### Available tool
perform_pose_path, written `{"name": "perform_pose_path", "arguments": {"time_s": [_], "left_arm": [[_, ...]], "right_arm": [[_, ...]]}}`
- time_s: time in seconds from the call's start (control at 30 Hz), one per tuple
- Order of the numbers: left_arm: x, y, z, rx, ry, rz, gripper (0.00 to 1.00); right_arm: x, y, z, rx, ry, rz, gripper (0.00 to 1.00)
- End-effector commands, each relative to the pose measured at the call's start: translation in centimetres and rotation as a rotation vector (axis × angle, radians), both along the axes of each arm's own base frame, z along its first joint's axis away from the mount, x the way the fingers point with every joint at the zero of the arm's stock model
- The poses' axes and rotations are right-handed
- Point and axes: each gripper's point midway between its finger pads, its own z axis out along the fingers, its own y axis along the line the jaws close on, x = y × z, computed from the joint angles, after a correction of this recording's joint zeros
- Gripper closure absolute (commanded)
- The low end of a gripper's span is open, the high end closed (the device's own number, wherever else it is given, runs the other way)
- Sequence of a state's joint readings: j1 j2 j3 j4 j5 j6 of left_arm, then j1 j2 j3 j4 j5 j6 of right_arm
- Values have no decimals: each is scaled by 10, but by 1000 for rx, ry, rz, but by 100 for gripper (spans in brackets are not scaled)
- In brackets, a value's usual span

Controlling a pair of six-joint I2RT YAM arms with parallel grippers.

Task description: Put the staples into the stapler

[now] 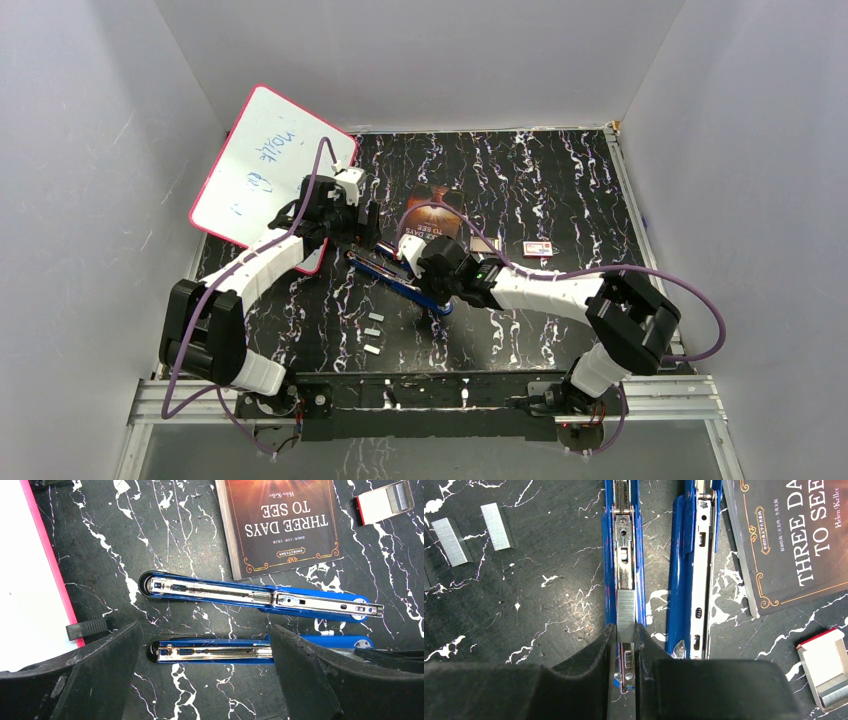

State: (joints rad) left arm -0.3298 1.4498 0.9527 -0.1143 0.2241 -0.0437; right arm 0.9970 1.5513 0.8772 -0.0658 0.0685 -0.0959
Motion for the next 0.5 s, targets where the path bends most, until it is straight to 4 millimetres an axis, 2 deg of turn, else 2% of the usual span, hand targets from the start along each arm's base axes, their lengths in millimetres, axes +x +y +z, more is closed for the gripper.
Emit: {"name": "perform_pose_path", "arguments": {"time_s": [0.0, 0.2, 0.47], "left_arm": [[0, -1, 7, 6, -14, -11, 2], [1, -1, 8, 6, -14, -10, 2], [0, -1, 7, 8, -16, -11, 2]], "right_arm": [[8, 7, 20, 24, -47, -7, 100], [12, 10, 25, 36, -70, -9, 100], [10, 13, 20, 26, -49, 11, 100]]}}
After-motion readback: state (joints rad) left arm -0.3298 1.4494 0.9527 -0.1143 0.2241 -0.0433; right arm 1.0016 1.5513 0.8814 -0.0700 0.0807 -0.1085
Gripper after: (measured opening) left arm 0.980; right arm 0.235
